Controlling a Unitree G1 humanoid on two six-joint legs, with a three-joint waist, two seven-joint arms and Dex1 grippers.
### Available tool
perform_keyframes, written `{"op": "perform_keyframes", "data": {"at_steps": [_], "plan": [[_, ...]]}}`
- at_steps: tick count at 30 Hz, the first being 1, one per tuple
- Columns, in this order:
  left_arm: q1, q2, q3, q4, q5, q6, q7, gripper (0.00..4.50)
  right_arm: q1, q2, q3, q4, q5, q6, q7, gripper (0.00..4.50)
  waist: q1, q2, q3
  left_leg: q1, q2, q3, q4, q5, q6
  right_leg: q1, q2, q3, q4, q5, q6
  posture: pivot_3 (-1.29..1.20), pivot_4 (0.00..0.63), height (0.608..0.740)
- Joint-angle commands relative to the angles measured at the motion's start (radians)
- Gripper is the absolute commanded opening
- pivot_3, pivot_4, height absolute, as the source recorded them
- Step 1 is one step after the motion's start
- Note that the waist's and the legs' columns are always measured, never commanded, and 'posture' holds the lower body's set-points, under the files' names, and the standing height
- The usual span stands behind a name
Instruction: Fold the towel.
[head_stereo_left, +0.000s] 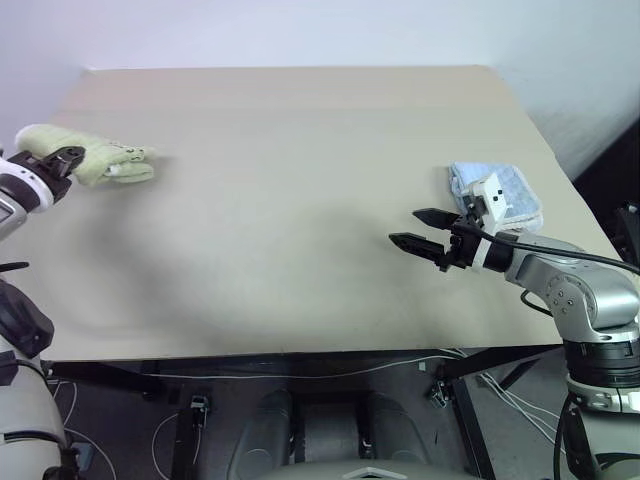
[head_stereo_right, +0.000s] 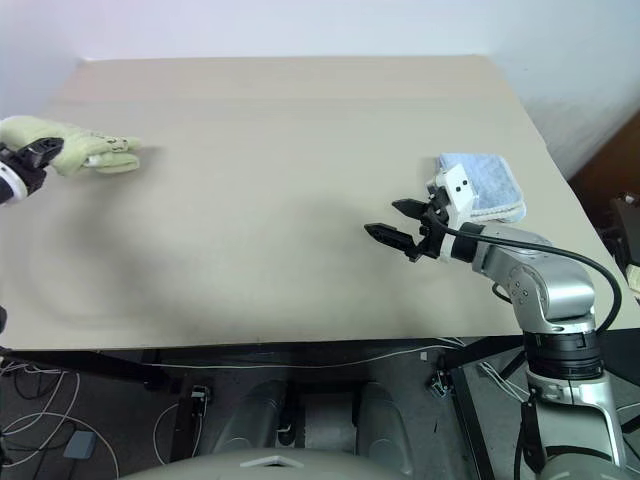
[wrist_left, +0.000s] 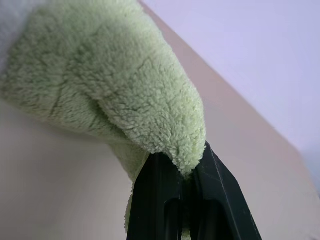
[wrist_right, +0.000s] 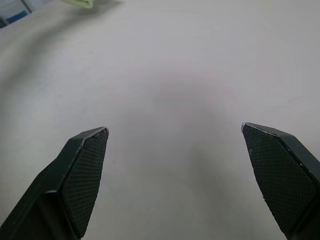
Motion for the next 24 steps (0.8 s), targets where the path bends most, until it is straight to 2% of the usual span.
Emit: {"op": "perform_keyframes", "data": {"at_steps": [1, 6, 9, 14, 17, 24], "plan": [[0.068, 0.026, 0.071, 0.028, -0.025, -0.049, 0.007, 0.02, -0.027, -0.021, -0.008, -0.010, 0.001, -0.008, 0.020, 4.50, -0.003, 0.000, 0.000, 0.000, 0.000, 0.000, 0.000, 0.000, 0.000, 0.000, 0.000, 0.000, 0.000, 0.000, 0.000, 0.00, 0.150, 0.740], [0.199, 0.012, 0.133, 0.030, -0.059, -0.024, -0.010, 0.02, -0.019, -0.026, -0.014, -0.029, 0.010, 0.003, 0.026, 4.50, -0.008, -0.001, 0.000, 0.000, 0.001, 0.001, -0.001, 0.000, 0.000, -0.001, 0.000, 0.000, 0.001, 0.000, 0.000, 0.00, 0.150, 0.740], [0.286, -0.005, 0.125, -0.006, -0.053, 0.000, -0.048, 0.02, -0.005, -0.034, -0.020, -0.047, 0.019, 0.010, 0.031, 4.50, -0.009, -0.001, 0.000, 0.000, 0.001, 0.001, 0.000, 0.000, 0.000, -0.001, -0.001, 0.001, 0.001, 0.000, 0.000, 0.00, 0.150, 0.740], [0.411, -0.012, 0.183, -0.105, -0.125, 0.101, -0.113, 0.02, 0.003, -0.044, -0.021, -0.037, 0.009, 0.007, 0.027, 4.50, -0.009, -0.001, 0.000, 0.000, 0.001, 0.001, -0.001, 0.000, 0.000, -0.001, -0.003, 0.001, 0.001, 0.000, 0.000, 0.00, 0.150, 0.740], [0.461, -0.034, 0.203, -0.180, -0.154, 0.145, -0.128, 0.85, 0.007, -0.041, -0.017, -0.038, 0.009, 0.001, 0.027, 4.50, -0.007, -0.001, 0.000, 0.000, 0.002, 0.000, -0.001, 0.000, -0.001, -0.001, -0.004, 0.003, 0.001, 0.000, -0.001, 0.00, 0.150, 0.740], [0.506, -0.075, 0.214, -0.308, -0.186, 0.210, -0.129, 3.16, 0.009, -0.033, -0.008, -0.042, 0.004, -0.010, 0.026, 4.50, -0.008, -0.001, 0.000, 0.000, 0.001, 0.000, -0.002, -0.002, -0.003, -0.002, -0.006, 0.003, 0.000, 0.000, -0.001, 0.00, 0.150, 0.740]]}}
